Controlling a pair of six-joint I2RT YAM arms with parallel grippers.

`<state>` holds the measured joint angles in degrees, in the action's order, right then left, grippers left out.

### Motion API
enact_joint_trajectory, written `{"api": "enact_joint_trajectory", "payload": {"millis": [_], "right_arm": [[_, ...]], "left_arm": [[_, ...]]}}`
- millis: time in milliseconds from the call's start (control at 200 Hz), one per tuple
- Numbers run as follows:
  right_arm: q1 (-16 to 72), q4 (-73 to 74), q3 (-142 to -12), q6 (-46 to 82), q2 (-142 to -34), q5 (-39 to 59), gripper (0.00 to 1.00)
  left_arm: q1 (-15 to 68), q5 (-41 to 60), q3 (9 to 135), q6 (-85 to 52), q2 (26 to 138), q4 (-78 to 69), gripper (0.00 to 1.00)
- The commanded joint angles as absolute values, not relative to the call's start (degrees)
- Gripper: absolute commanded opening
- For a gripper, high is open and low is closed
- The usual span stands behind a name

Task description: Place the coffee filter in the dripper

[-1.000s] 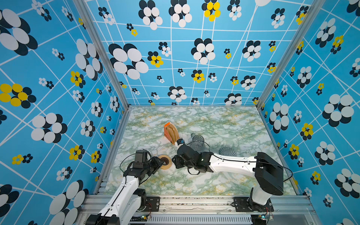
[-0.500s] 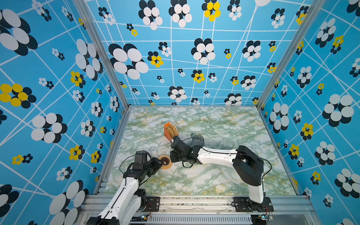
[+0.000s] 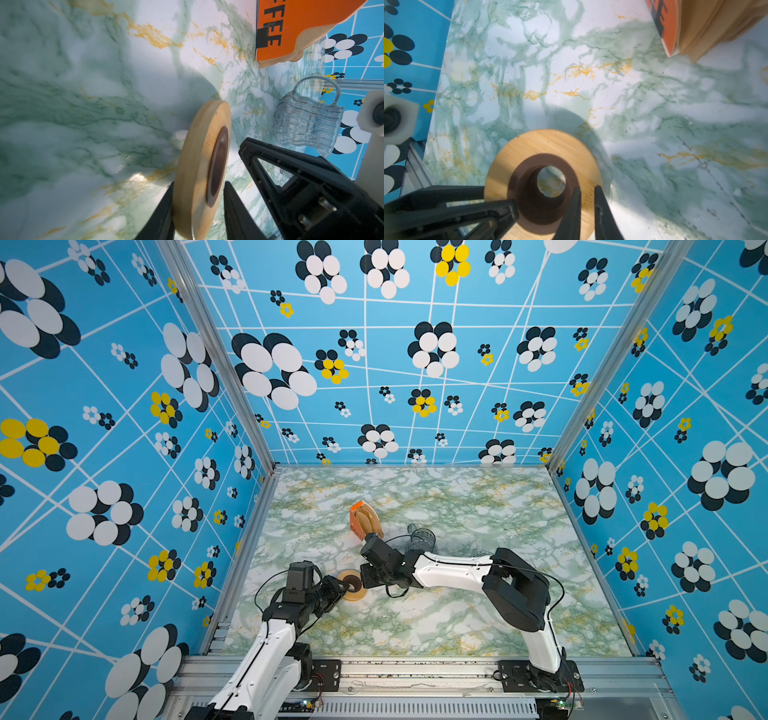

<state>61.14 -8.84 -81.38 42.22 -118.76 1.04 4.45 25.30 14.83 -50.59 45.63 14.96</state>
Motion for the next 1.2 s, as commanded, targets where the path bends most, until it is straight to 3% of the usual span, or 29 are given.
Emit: {"api": "enact_joint_trajectory", "payload": {"millis": [0,1015,1195], "right_arm": [[61.2,-9.7,-83.2,41.7,-120.2,2.7,0.15],[61.3,-6.2,-80.1,44.0,-121.2,5.6,0.11],[61.3,-5.1,-79.1,44.5,-120.9,5.7,0.11]], "left_arm": [[3.9,25.6,14.4,-51.0,45.8,14.8,0.38],[3.9,30.1,14.9,-56.4,47.2,7.7,0.35],[4.0,29.7,14.8,-56.4,47.5,7.9,0.30]]}}
